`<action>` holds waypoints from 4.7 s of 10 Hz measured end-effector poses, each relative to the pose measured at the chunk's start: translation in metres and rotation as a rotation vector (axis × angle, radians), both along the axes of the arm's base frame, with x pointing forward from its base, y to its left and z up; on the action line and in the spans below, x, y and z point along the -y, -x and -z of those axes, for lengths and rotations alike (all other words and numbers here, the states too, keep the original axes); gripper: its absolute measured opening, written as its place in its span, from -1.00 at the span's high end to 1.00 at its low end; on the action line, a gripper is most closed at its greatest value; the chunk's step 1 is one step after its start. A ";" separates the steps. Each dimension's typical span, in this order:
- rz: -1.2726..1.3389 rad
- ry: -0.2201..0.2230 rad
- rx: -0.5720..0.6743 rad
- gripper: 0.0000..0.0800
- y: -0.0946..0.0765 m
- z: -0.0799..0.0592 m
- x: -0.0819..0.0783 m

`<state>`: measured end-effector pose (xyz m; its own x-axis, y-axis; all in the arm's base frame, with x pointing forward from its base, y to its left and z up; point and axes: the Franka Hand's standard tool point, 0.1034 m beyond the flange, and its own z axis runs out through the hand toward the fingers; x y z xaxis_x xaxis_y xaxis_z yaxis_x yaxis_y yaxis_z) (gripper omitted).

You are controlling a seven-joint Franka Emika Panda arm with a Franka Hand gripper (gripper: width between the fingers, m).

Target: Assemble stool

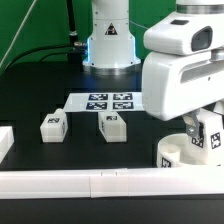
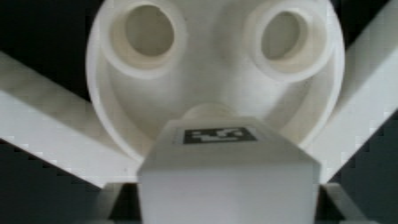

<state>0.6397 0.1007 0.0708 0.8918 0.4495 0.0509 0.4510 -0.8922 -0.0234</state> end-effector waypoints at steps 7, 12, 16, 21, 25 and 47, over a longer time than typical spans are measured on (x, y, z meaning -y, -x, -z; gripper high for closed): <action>0.847 -0.103 -0.069 0.16 -0.001 -0.001 0.002; 1.146 -0.116 -0.096 0.16 -0.001 -0.001 0.001; 1.778 -0.233 -0.153 0.16 0.000 0.002 -0.006; 2.062 -0.314 -0.212 0.16 0.001 0.002 -0.008; 2.435 -0.389 -0.282 0.16 -0.002 0.002 -0.010; 2.626 -0.594 -0.263 -0.62 0.002 -0.033 -0.016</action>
Offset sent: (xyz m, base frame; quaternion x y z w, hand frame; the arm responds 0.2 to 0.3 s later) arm 0.0034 -0.0047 -0.0011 0.0413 0.0137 0.3384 0.9400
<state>0.6378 0.1165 0.1033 -0.5425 -0.7426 -0.3928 -0.7609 0.6325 -0.1450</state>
